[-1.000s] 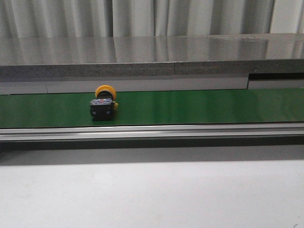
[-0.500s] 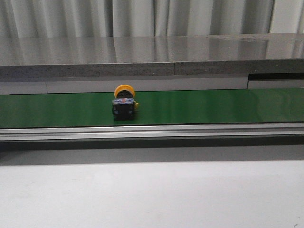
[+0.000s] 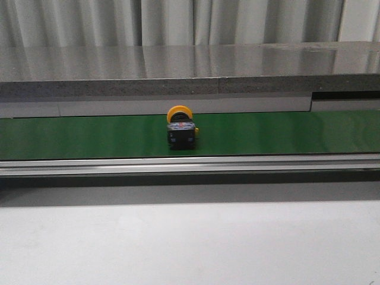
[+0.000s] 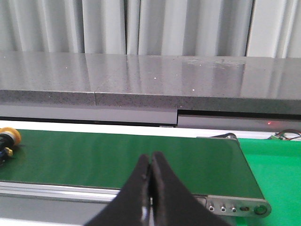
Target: Move button from left to right
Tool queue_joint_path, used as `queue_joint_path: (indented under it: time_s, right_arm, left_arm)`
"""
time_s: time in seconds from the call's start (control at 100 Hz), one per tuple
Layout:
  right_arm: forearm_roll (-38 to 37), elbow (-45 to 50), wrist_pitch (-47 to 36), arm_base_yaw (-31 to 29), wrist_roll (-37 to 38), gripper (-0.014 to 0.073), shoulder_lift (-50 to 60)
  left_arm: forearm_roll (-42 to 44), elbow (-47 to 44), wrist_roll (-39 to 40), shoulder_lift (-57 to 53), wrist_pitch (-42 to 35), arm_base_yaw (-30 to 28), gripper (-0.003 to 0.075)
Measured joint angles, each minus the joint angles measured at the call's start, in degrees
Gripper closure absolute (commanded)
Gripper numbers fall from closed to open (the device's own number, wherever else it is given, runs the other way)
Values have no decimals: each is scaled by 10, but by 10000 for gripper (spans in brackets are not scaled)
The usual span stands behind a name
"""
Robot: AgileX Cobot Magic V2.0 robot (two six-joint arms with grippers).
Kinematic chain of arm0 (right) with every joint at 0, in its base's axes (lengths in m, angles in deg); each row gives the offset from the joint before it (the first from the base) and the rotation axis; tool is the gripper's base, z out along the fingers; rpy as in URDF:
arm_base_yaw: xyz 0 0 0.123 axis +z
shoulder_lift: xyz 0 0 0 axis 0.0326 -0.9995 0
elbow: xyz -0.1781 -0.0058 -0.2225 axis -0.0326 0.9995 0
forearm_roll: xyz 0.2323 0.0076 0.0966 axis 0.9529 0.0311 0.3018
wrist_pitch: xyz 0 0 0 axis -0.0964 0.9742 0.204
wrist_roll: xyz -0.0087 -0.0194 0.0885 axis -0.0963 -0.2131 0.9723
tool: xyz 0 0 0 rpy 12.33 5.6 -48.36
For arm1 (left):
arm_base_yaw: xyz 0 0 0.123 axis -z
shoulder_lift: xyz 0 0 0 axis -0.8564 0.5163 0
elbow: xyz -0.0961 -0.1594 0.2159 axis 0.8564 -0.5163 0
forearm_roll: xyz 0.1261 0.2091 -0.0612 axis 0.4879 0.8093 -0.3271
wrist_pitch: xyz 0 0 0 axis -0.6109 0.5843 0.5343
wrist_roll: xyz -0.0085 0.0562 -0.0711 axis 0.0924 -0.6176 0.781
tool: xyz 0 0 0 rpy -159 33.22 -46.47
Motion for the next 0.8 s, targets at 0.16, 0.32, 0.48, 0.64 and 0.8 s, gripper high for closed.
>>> queue_joint_path:
  time_s: [0.16, 0.32, 0.48, 0.64, 0.8]
  right_arm:
    - [0, -72, 86, 0, 0, 662, -6]
    - [0, -149, 171, 0, 0, 662, -72]
    - [0, -229, 266, 0, 0, 662, -176]
    - [6, -308, 343, 0, 0, 662, -280]
    - [24, -371, 401, 0, 0, 662, -361]
  left_arm:
    - [0, 0, 0, 0, 0, 0, 740]
    - [0, 0, 0, 0, 0, 0, 740]
    - [0, 0, 0, 0, 0, 0, 740]
    - [0, 0, 0, 0, 0, 0, 740]
    - [0, 0, 0, 0, 0, 0, 740]
